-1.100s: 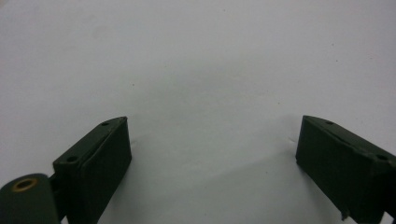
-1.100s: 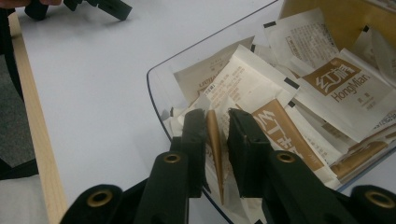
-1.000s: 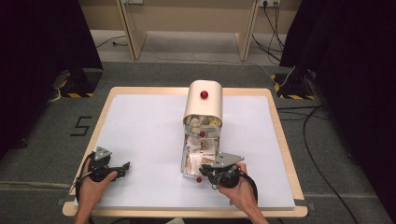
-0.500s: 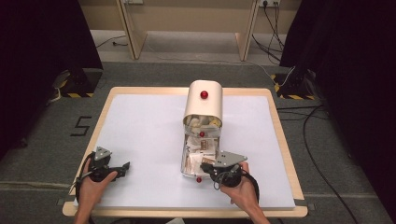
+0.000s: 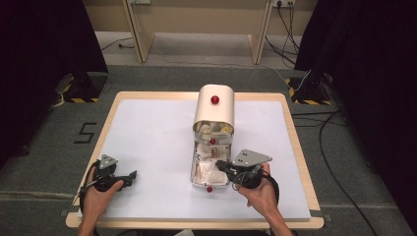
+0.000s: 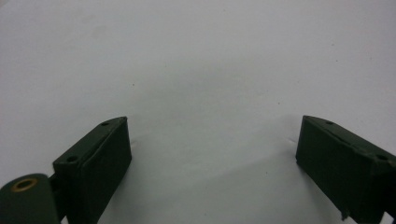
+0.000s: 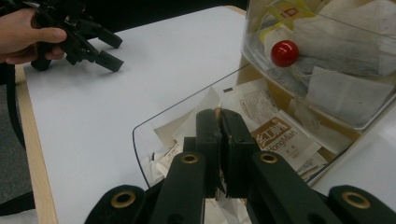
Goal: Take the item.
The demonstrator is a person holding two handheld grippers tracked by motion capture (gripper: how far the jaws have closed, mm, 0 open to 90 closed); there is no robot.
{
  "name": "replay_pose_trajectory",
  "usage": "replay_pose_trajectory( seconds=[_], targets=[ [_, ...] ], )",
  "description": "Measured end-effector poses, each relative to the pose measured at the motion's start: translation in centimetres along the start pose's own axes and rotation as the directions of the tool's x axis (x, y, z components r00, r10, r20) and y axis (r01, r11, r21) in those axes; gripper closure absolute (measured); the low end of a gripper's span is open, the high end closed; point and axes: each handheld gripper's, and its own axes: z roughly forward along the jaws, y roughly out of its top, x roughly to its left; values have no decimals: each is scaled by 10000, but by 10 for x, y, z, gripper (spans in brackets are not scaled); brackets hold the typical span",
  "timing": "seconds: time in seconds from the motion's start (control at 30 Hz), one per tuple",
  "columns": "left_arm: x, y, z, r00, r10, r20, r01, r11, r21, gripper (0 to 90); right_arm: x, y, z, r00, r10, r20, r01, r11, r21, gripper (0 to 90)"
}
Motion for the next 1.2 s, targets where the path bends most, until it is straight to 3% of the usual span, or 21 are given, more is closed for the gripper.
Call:
replay_pose_trajectory(
  seconds=[0.47, 0.87, 1.2],
  targets=[
    [0, 0, 0, 10000, 26, -14, -26, 10000, 14, 94, -21, -2, -19, 9972, 361, 650, -345, 9991, -244, 871],
    [0, 0, 0, 9999, 62, -79, -62, 10000, 45, 94, -41, -5, -36, 9885, 765, 1301, -701, 9961, -535, 868],
    [-1, 0, 0, 9999, 105, -96, -104, 9999, 74, 93, -54, -15, -40, 9790, 1049, 1748, -995, 9943, -394, 866]
  ],
)
